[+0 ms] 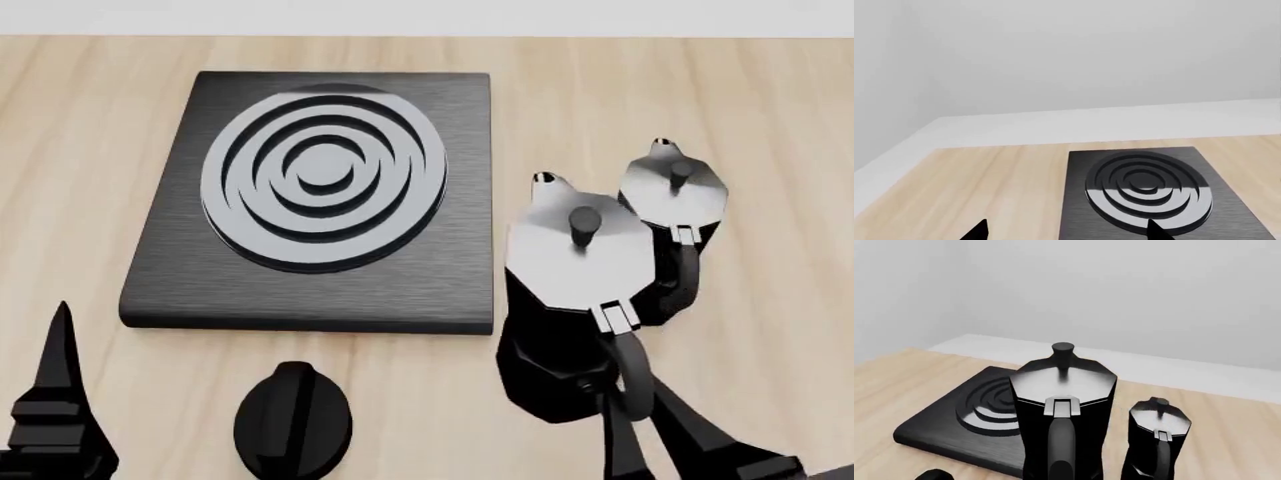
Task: Put the right moka pot on the stove.
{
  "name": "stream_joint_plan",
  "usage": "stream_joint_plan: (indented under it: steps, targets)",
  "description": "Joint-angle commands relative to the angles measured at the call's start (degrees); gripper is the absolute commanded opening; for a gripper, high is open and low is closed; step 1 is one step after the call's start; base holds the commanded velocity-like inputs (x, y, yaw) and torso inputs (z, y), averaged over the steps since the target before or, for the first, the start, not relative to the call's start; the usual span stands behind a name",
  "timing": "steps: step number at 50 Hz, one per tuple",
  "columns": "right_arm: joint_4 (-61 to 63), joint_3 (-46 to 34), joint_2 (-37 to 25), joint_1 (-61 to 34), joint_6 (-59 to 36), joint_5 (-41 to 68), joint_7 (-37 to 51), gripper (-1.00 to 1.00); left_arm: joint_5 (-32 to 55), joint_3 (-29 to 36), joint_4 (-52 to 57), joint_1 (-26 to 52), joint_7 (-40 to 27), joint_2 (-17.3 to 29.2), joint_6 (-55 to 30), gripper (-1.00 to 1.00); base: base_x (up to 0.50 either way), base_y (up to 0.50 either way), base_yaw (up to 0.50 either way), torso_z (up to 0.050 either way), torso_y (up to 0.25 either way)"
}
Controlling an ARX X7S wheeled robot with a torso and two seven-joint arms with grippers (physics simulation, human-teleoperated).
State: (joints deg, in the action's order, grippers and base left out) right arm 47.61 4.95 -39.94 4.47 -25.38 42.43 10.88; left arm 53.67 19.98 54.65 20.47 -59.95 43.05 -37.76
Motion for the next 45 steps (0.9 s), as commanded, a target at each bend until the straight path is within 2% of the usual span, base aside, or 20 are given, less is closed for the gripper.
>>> stream_joint_plan:
  steps: [1, 10, 15, 19, 23, 45]
  targets:
    - [1.7, -2.6, 0.5, -5.1, -1.8, -0.1, 0.4, -1.00, -0.3, 0.1, 0.0, -0.4, 0.4, 0.2, 0.8, 1.00, 0.00, 0.00, 0.00, 0.000, 0.000]
    - [0.5, -5.7, 1.3, -10.6, -4.1, 0.7, 0.7, -1.00, 0.1, 0.1, -0.1, -0.3, 0.4, 0.3, 1.0, 1.00, 0.00, 0.00, 0.00, 0.000, 0.000]
    - [1.0, -6.5, 0.9, -16.6, -8.7, 5.1, 3.1, -1.00, 0.3, 0.1, -0.1, -0.3, 0.4, 0.4, 1.2, 1.00, 0.00, 0.00, 0.00, 0.000, 0.002]
    - [-0.6, -9.2, 2.3, -16.6, -7.0, 1.7, 1.6, -1.00, 0.1, 0.1, -0.2, -0.4, 0.6, 0.4, 1.5, 1.00, 0.00, 0.00, 0.00, 0.000, 0.000]
    - [-0.8, -9.4, 2.2, -20.7, -10.1, 4.8, 3.2, -1.00, 0.2, 0.2, -0.2, -0.3, 0.5, 0.5, 1.5, 1.00, 0.00, 0.00, 0.00, 0.003, 0.000]
    - [-6.3, -15.5, 6.2, -32.4, -15.0, 5.1, 3.7, -1.00, 0.2, 0.4, -0.2, -0.6, 0.7, 0.8, 2.3, 1.00, 0.00, 0.00, 0.00, 0.000, 0.001]
